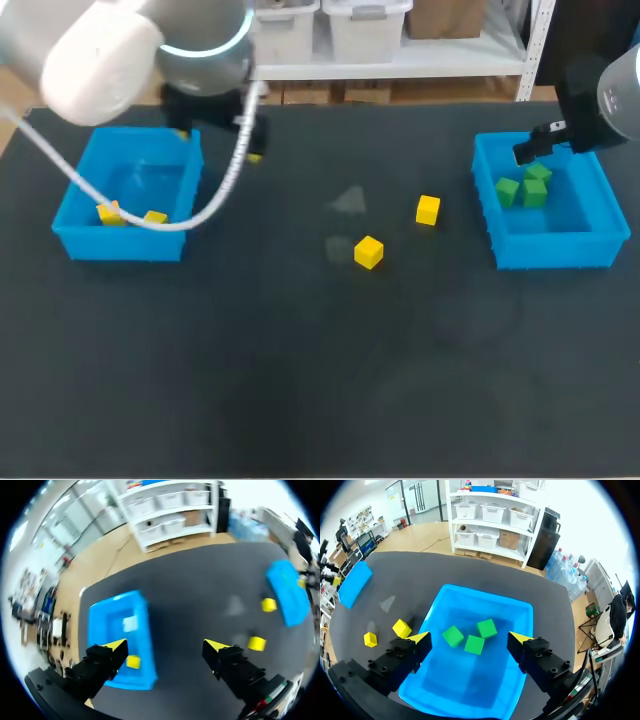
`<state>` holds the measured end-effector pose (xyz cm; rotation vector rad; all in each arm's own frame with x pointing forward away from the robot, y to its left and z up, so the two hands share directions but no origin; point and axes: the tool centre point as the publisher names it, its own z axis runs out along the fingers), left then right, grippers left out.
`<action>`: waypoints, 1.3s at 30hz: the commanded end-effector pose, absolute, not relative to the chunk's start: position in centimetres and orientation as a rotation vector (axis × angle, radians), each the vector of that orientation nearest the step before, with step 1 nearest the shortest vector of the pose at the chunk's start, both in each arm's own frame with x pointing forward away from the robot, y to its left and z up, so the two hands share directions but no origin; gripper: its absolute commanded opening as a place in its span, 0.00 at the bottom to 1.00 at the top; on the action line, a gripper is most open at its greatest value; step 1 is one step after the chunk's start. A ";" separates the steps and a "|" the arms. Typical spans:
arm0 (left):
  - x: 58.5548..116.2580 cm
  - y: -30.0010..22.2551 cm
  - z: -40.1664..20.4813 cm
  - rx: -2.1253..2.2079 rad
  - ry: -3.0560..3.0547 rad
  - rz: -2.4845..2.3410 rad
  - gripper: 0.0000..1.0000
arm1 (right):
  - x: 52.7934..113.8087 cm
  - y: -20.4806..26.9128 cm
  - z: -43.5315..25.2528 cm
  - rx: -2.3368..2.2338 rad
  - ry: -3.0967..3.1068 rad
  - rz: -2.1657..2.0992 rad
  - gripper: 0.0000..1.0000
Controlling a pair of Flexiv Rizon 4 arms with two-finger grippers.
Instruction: Put the green cubes in the right bin and the yellow cubes in the left bin.
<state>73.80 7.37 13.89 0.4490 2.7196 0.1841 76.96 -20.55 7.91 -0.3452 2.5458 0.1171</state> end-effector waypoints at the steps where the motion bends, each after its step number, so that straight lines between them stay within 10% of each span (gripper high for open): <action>1: 70.9 0.8 14.8 0.925 2.704 -0.146 1.00 | 76.9 -20.5 7.8 -0.341 2.542 0.111 1.00; 39: 66.0 -11.0 2.9 1.347 2.871 -0.123 1.00 | 76.9 -20.5 7.8 -0.341 2.542 0.111 1.00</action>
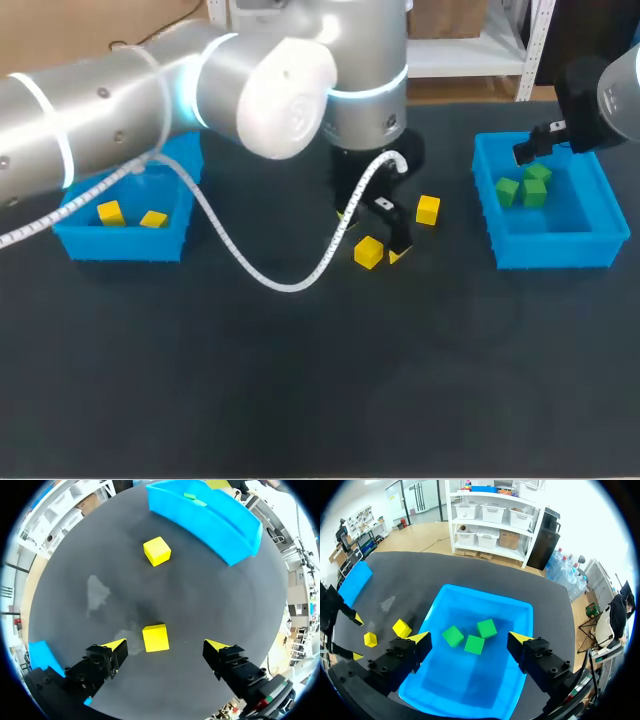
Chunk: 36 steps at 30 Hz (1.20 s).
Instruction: Put the green cubes in the right bin and the yellow cubes in the left bin.
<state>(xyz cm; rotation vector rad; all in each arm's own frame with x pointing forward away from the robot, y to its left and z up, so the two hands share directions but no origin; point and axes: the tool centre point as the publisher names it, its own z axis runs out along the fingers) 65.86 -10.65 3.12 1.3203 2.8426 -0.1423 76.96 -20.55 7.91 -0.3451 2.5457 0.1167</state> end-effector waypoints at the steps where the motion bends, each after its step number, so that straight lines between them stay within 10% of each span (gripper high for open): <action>1: 65.8 -11.1 2.7 1.357 2.875 -0.120 1.00 | 76.9 -20.5 7.8 -0.341 2.542 0.111 1.00; 18: 66.6 -11.0 -0.5 1.376 2.910 -0.028 1.00 | 76.9 -20.5 7.8 -0.341 2.542 0.111 1.00; 19: 66.8 -11.0 -0.7 1.359 2.924 -0.031 0.88 | 76.9 -20.5 7.8 -0.341 2.542 0.111 1.00; 20: 66.9 -10.9 -0.8 1.360 2.926 -0.020 0.36 | 76.9 -20.5 7.8 -0.341 2.542 0.111 1.00; 22: 67.1 -10.8 -1.1 1.369 2.917 0.027 0.00 | 76.9 -20.5 7.8 -0.341 2.542 0.111 1.00; 36: 70.6 -6.1 3.6 1.124 2.834 0.055 0.00 | 76.9 -20.5 7.8 -0.341 2.542 0.111 1.00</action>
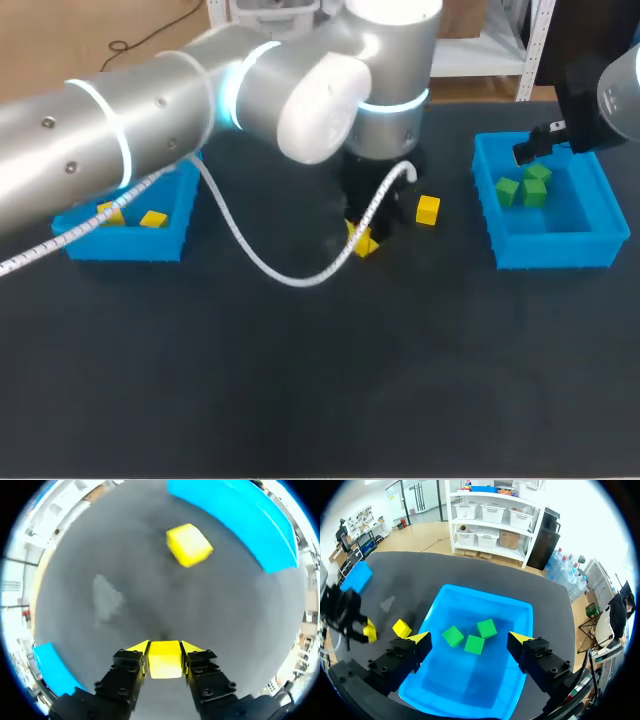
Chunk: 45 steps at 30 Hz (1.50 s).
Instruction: Put the green cubes in the right bin and the yellow cubes in the left bin.
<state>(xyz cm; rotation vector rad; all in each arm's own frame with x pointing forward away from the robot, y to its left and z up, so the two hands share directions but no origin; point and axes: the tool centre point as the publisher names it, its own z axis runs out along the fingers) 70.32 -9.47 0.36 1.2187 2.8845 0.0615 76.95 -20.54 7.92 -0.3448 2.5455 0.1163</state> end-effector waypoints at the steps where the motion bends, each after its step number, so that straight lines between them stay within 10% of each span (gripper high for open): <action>1: 71.2 -5.2 4.5 1.073 2.818 0.069 0.00 | 76.9 -20.5 7.8 -0.341 2.542 0.111 1.00; 18: 74.5 14.7 10.3 0.304 2.798 0.325 0.00 | 76.9 -20.5 7.8 -0.341 2.542 0.111 1.00; 35: 73.4 22.0 7.9 0.004 2.848 0.312 0.00 | 76.9 -20.5 7.8 -0.341 2.542 0.111 1.00; 36: 73.5 22.1 7.9 0.000 2.848 0.319 0.35 | 76.9 -20.5 7.8 -0.341 2.542 0.111 1.00; 37: 73.6 22.1 7.9 -0.003 2.847 0.312 1.00 | 76.9 -20.5 7.8 -0.341 2.542 0.111 1.00; 45: 75.7 16.5 11.0 0.210 2.761 0.199 1.00 | 76.9 -20.5 7.8 -0.341 2.542 0.111 1.00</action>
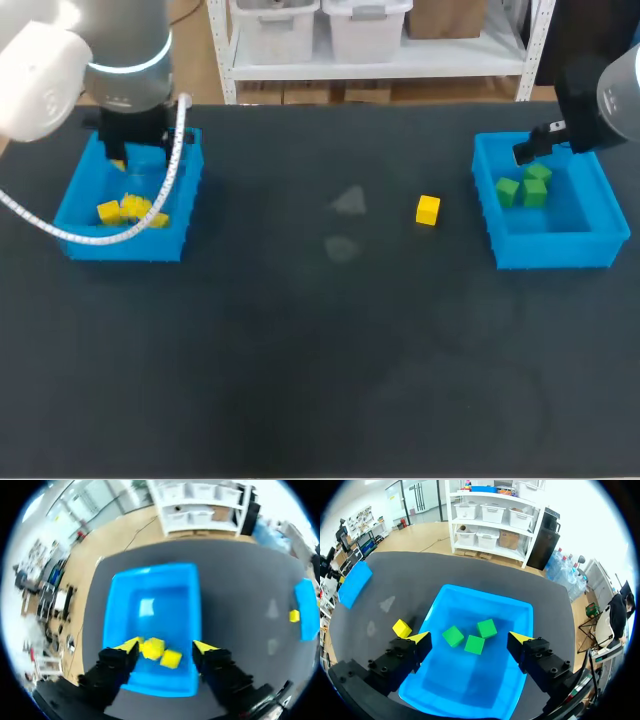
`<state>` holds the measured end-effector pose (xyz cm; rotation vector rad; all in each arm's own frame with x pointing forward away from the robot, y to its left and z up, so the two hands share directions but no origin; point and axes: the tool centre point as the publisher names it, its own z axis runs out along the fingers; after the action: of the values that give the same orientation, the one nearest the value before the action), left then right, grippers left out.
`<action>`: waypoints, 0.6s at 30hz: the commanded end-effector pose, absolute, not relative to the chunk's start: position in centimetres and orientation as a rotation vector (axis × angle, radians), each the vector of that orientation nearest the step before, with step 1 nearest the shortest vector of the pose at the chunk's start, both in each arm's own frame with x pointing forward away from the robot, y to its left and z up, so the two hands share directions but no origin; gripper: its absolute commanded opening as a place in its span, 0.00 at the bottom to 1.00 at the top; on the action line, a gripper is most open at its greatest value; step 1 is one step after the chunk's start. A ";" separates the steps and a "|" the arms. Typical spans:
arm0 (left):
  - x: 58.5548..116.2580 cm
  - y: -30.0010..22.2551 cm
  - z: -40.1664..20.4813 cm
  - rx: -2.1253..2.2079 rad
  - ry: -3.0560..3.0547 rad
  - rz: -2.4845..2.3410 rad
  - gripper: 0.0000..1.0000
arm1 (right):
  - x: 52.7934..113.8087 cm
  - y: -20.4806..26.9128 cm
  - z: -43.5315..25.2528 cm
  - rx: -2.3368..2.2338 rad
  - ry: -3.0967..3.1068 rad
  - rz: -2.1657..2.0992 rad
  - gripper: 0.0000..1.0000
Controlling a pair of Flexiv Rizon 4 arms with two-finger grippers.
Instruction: Put the green cubes in the right bin and the yellow cubes in the left bin.
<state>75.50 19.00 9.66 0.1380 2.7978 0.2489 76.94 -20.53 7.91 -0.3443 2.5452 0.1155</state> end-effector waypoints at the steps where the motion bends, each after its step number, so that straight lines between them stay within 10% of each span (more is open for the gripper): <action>1: 76.0 14.6 11.6 0.285 2.747 0.152 1.00 | 76.9 -20.5 7.8 -0.341 2.542 0.111 1.00; 18: 75.6 -10.9 9.1 1.163 2.676 -0.240 1.00 | 76.9 -20.5 7.8 -0.341 2.542 0.111 1.00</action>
<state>72.80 -6.68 11.24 0.8813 2.6190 -0.1257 76.94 -20.53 7.91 -0.3443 2.5450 0.1154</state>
